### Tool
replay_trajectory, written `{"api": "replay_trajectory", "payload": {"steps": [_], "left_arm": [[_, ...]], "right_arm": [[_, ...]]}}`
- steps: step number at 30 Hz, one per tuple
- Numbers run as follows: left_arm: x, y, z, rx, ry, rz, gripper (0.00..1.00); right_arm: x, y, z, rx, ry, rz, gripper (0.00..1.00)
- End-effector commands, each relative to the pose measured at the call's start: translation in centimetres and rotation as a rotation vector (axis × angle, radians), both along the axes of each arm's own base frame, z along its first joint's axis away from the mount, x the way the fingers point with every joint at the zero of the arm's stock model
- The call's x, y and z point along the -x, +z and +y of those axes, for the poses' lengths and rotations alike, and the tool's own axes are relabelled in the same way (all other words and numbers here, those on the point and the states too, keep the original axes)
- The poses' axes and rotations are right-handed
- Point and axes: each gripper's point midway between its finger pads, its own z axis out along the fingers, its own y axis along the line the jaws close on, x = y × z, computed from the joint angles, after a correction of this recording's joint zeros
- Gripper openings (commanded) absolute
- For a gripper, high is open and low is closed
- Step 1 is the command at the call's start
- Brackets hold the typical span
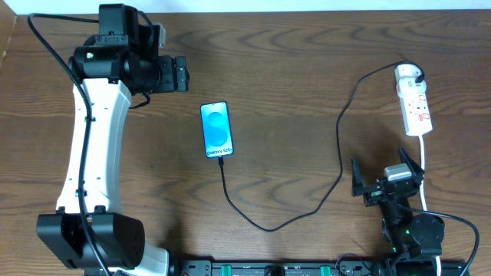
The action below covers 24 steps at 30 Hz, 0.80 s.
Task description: Plug charger to phone and switch on socket
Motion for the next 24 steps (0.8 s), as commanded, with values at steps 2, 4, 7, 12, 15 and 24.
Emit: {"api": "replay_trajectory", "payload": {"steps": [2, 4, 7, 12, 15, 24], "left_arm": [[-0.1, 0.6, 0.2, -0.004, 0.01, -0.015, 0.93], [-0.1, 0.6, 0.2, -0.004, 0.01, -0.015, 0.93], [-0.1, 0.6, 0.2, -0.004, 0.01, -0.015, 0.93], [-0.1, 0.6, 0.2, -0.004, 0.01, -0.015, 0.93], [-0.1, 0.6, 0.2, -0.004, 0.01, -0.015, 0.93], [0.4, 1.6, 0.1, -0.004, 0.007, -0.04, 0.93]], "right_arm": [[0.0, 0.0, -0.1, -0.017, -0.007, 0.001, 0.99], [0.0, 0.0, -0.1, -0.017, -0.007, 0.001, 0.99], [0.0, 0.0, -0.1, -0.017, -0.007, 0.001, 0.99], [0.0, 0.0, -0.1, -0.017, -0.007, 0.001, 0.99], [0.0, 0.0, -0.1, -0.017, -0.007, 0.001, 0.99], [0.0, 0.0, -0.1, -0.017, -0.008, 0.001, 0.99]]}}
